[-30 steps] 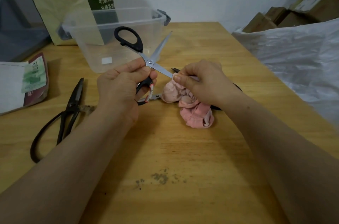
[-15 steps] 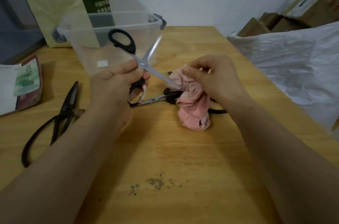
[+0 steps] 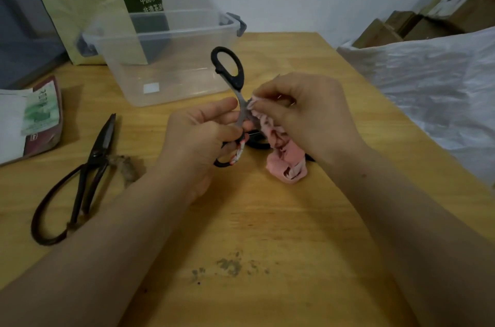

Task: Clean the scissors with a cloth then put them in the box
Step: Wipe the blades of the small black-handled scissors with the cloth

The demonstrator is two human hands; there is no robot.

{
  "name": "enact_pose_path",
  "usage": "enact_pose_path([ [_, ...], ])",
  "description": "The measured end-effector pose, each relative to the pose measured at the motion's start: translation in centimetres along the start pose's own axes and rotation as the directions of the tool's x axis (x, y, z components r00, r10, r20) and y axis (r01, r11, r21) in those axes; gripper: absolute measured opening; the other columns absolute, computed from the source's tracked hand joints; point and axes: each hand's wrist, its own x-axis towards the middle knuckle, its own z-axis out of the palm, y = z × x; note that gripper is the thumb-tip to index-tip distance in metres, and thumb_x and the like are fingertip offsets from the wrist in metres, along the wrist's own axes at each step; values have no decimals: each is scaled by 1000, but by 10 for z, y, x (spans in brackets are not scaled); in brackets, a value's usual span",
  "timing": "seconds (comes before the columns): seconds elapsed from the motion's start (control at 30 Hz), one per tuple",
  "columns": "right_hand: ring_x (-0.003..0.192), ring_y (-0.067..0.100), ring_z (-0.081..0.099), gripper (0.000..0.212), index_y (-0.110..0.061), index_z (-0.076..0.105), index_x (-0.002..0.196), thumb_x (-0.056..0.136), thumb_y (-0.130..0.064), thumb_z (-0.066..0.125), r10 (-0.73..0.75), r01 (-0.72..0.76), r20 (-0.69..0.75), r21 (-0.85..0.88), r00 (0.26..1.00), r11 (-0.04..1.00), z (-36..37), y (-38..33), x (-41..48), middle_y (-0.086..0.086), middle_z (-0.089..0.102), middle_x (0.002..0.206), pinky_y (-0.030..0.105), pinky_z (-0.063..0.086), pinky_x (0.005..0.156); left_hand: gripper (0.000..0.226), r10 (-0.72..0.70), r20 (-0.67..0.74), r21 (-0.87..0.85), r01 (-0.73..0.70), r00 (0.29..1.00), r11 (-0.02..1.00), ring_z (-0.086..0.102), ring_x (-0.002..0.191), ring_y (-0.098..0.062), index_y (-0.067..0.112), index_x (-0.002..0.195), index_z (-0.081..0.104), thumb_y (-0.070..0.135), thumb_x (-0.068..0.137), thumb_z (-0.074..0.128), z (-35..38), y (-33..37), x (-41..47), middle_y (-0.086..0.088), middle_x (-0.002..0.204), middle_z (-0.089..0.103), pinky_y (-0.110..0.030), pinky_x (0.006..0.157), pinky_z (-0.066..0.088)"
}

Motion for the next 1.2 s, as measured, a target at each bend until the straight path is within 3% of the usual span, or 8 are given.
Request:
enact_pose_path([
  [0.33,88,12,63,8,-18,74,90,85,-17,68,-27,34,218,-26,975,999,15,-5,-4,-5,68,90,35,52,83,58,11,-85,38,-8,996,999,72,76,-21,0,131,49,-19,77,59,-2,-1,-1,-5,90,74,-24,57,56],
  [0.43,84,11,64,5,-19,73,87,85,-18,69,27,-23,122,-31,992,999,14,1,-1,-5,70,86,36,53,81,56,-7,-69,17,8,998,1000,72,81,-19,-2,128,51,-19,76,60,0,0,-1,-6,92,73,-25,69,59],
  [0.53,81,12,65,5,-18,72,88,86,-18,67,74,-74,14,-24,997,997,10,6,2,-4,70,85,38,54,78,54,-31,-42,-17,30,999,999,72,81,-19,-4,126,52,-21,75,59,3,-1,-2,-11,93,73,-26,71,59],
  [0.67,82,9,63,5,-21,71,89,85,-23,68,26,-20,127,-43,992,999,16,-4,-4,-7,68,85,35,54,79,52,-40,-70,-19,39,997,999,71,87,-20,-2,124,55,-18,76,61,-1,-3,0,-9,97,73,-25,70,58],
  [0.83,69,4,60,7,-26,65,82,88,-22,66,116,-116,14,-18,993,993,11,3,2,-17,59,68,32,54,75,42,-58,-30,-24,58,998,998,71,80,-20,-1,113,59,-20,76,59,4,-5,-3,-13,94,73,-26,69,58],
  [0.97,73,3,60,2,-23,68,87,88,-23,66,59,-55,97,-42,994,998,14,-4,-2,-16,59,71,27,52,74,40,-48,-54,-22,46,997,999,72,80,-20,1,111,62,-20,76,59,2,-5,-2,-10,90,74,-26,69,59],
  [1.1,67,-1,54,4,-24,66,86,89,-22,64,142,-142,-8,-18,990,990,8,4,4,-19,56,69,21,49,71,38,-54,-11,-25,54,998,998,71,80,-22,1,108,62,-20,76,59,4,-5,-4,-15,91,73,-27,69,59],
  [1.2,70,-1,56,3,-25,66,87,89,-23,64,104,-104,46,-16,993,994,10,-1,-1,-19,56,70,18,48,69,36,-50,-29,-17,49,998,999,72,76,-19,3,105,63,-18,76,60,3,-4,-4,-11,88,74,-25,67,59],
])
